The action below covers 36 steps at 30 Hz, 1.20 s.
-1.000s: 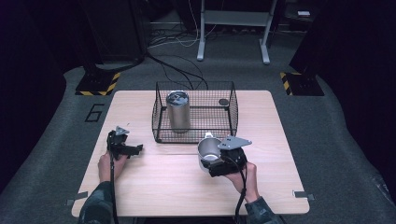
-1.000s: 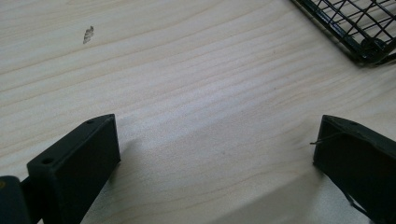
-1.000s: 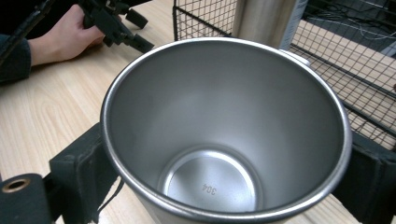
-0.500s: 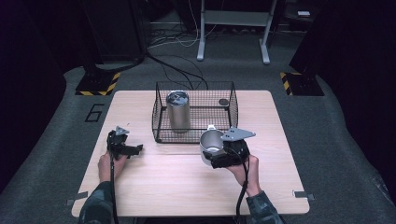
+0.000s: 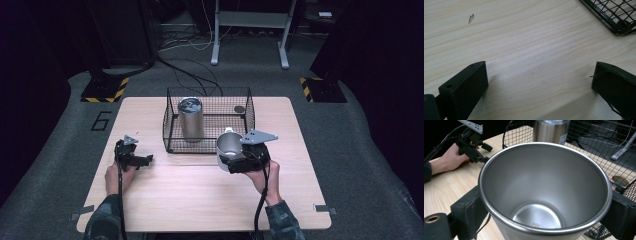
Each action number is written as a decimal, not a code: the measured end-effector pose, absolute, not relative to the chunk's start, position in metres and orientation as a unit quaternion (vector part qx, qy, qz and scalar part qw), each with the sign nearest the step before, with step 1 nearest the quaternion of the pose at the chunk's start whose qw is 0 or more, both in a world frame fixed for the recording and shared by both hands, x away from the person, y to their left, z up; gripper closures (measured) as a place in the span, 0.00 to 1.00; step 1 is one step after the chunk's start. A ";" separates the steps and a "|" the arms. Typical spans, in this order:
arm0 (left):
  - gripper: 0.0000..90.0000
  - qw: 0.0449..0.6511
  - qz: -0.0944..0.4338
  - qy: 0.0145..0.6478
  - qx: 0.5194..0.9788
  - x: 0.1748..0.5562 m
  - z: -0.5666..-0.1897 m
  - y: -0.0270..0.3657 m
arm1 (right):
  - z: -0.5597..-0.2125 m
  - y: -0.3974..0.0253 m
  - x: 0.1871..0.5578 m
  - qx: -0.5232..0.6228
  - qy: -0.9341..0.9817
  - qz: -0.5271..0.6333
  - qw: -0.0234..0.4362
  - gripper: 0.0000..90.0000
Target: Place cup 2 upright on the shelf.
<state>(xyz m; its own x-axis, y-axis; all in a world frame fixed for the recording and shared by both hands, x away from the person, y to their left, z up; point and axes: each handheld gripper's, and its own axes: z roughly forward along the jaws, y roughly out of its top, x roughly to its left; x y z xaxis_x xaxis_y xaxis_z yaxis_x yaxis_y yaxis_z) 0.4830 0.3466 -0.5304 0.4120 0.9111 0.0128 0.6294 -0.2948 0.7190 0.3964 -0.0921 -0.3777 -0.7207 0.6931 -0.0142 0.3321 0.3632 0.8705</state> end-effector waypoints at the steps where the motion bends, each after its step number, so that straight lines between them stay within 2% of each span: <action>1: 0.00 0.325 0.217 0.497 0.775 0.483 -0.530 0.347 | -0.376 -0.092 0.398 0.320 0.801 0.467 0.195 0.08; 36: 0.00 0.325 0.217 0.497 0.775 0.483 -0.530 0.347 | -0.348 -0.087 0.438 0.329 0.796 0.465 0.207 0.08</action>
